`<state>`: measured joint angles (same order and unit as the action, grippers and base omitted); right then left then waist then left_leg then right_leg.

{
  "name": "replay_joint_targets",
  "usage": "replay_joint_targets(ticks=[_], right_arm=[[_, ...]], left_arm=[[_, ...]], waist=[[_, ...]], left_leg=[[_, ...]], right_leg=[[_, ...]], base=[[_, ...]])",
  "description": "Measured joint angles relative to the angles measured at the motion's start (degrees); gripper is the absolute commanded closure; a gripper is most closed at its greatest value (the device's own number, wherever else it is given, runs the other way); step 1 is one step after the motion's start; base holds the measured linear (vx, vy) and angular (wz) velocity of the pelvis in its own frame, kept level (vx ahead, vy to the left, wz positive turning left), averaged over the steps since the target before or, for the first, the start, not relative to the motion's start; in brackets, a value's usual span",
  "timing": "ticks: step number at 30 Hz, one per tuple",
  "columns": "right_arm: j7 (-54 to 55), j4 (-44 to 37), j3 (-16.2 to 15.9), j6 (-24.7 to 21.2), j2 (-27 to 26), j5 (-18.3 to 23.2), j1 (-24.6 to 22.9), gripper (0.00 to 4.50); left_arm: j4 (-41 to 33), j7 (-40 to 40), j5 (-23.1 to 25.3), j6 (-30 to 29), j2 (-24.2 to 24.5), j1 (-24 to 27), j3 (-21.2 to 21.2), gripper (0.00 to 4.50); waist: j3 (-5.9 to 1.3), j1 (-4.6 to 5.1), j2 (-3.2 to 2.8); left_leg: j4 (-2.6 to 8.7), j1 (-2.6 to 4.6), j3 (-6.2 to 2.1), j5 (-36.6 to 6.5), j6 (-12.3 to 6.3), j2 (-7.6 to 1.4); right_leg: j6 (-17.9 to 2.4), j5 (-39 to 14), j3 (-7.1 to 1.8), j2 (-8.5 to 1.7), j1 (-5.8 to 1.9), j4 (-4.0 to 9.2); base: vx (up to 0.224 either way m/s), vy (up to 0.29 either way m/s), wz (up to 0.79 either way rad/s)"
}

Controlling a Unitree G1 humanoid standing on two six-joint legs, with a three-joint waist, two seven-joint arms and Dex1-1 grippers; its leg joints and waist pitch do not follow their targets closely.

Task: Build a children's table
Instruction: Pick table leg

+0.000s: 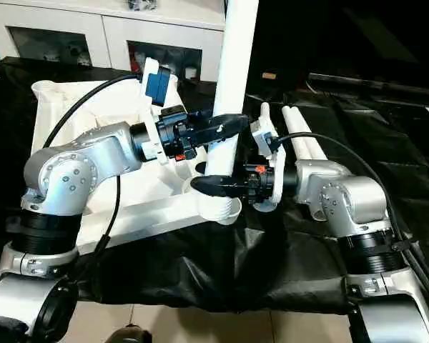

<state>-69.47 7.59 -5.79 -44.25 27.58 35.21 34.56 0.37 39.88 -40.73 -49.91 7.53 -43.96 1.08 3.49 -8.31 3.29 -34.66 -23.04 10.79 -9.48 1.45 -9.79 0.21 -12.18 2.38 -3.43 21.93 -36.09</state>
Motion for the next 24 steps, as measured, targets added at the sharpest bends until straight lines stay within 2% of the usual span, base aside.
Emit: replay_joint_targets(ticks=[2,9,10,13,15,17,20,24], right_arm=[[0.0,0.0,-0.2,0.0,0.0,0.0,0.0,2.51],[-0.3,0.0,-0.3,0.0,0.0,-0.1,0.0,2.57],[-0.3,0.0,-0.3,0.0,0.0,-0.1,-0.1,2.57],[0.0,-0.1,-0.3,0.2,0.0,-0.1,-0.6,2.57],[1.2,-0.2,0.3,1.1,-0.6,-0.1,-1.1,2.57],[2.4,-0.2,0.9,1.8,-1.3,-0.1,-1.2,2.57],[5.0,0.0,1.5,2.3,-3.2,-0.2,-1.3,2.57],[10.4,0.3,4.9,4.4,-6.2,-0.1,-1.9,2.57]], left_arm=[[0.0,0.1,0.0,0.0,0.0,0.2,0.0,2.62],[-0.1,0.6,0.1,0.3,0.3,0.4,0.7,2.62],[-0.1,0.6,0.2,0.4,0.4,0.4,0.9,2.06],[-0.1,0.3,0.2,0.1,-0.2,0.6,0.9,1.90],[-0.1,-0.3,1.0,2.3,-1.2,1.1,0.8,1.83],[0.0,-1.3,1.9,5.2,-2.7,1.4,0.4,1.52],[0.3,-4.2,2.9,12.3,-5.3,1.1,-2.2,1.49],[1.0,-8.3,3.4,17.7,-6.5,0.6,-7.1,1.49]], waist=[[0.00,0.00,0.00],[-0.01,-0.01,-0.01],[-0.01,-0.02,-0.01],[-0.01,-0.07,-0.02],[-0.01,-0.08,-0.02],[-0.01,-0.02,-0.06],[-0.06,-0.03,-0.16],[-0.13,0.10,-0.41]], left_leg=[[-0.01,0.00,0.01,0.0,0.00,0.00],[-0.05,0.00,0.02,0.0,0.00,-0.02],[-0.05,0.00,0.02,0.0,0.00,-0.02],[-0.07,0.00,0.03,0.0,0.00,-0.03],[-0.09,0.00,0.03,0.0,0.00,-0.04],[-0.10,0.00,0.04,0.0,0.00,-0.04],[-0.10,0.01,0.04,0.0,0.00,-0.07],[-0.09,0.01,0.04,0.0,0.00,-0.08]], right_leg=[[0.0,0.0,0.00,0.00,0.00,-0.02],[0.0,0.0,0.00,0.00,0.00,-0.03],[0.0,0.0,0.01,0.00,0.00,-0.04],[0.0,0.0,0.01,0.00,-0.02,-0.04],[0.0,0.0,0.00,0.00,-0.02,-0.04],[0.0,0.0,0.01,0.00,-0.02,-0.06],[0.0,0.0,0.04,0.00,-0.03,-0.06],[-0.1,0.0,0.05,0.00,-0.04,-0.08]], base=[[0.000,0.000,0.00],[0.000,0.000,0.00],[0.000,0.000,0.00],[0.000,0.000,0.00],[0.000,0.000,0.00],[0.000,0.000,0.00],[0.000,0.000,0.00],[0.000,0.000,0.00]])
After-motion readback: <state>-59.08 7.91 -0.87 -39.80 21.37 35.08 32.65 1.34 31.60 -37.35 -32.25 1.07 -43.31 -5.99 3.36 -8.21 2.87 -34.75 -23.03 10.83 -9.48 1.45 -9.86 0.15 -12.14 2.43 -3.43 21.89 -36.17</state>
